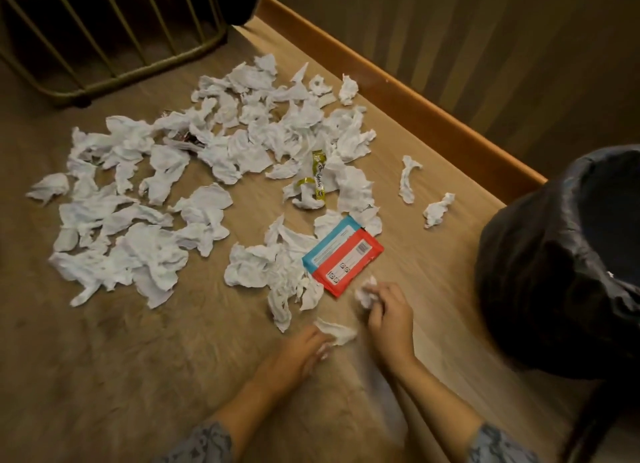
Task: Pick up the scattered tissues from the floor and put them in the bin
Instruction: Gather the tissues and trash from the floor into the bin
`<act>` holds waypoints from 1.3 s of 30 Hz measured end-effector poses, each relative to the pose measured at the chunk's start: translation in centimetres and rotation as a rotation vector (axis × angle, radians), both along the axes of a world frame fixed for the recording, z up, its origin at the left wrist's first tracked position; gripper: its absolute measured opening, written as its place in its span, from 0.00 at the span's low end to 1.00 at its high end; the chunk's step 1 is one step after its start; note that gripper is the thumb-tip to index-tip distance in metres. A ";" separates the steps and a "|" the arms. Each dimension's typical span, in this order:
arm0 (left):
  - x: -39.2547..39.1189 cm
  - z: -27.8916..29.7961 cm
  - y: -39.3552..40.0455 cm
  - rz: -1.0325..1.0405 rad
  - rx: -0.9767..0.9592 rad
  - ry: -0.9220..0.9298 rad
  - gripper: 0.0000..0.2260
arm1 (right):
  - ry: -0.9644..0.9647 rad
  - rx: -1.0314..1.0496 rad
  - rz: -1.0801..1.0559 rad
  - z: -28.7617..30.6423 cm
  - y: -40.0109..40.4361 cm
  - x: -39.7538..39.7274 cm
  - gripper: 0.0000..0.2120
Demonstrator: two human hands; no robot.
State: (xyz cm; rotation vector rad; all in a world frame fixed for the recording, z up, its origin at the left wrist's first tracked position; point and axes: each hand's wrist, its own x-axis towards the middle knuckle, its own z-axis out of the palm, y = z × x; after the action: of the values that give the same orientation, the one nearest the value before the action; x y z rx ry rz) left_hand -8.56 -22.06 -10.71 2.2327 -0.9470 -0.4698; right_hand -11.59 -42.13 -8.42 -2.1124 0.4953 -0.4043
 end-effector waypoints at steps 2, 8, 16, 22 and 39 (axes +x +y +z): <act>2.5 1.6 -0.5 0.216 -0.129 -0.049 0.09 | -0.021 0.044 -0.036 1.5 -0.2 3.4 0.14; 11.2 5.0 -0.8 0.652 -0.078 -0.157 0.20 | 0.263 -0.195 0.150 2.4 -1.2 13.0 0.27; 7.7 0.9 2.6 0.112 0.478 -0.212 0.60 | 0.542 -0.568 0.413 -1.1 -1.7 12.6 0.60; 3.7 -2.3 5.2 0.249 0.147 -0.270 0.29 | 0.246 -0.565 0.272 -3.0 -0.5 9.5 0.42; 2.0 -1.3 2.2 0.308 0.148 -0.215 0.24 | 0.436 -0.390 0.264 1.3 -5.0 8.9 0.17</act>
State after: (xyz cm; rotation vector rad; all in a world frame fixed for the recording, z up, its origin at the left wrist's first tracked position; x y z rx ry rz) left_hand -6.58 -19.84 -12.06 2.5468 -0.6698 -0.1660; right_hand -2.70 -47.16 -7.17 -2.6195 0.3949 0.1308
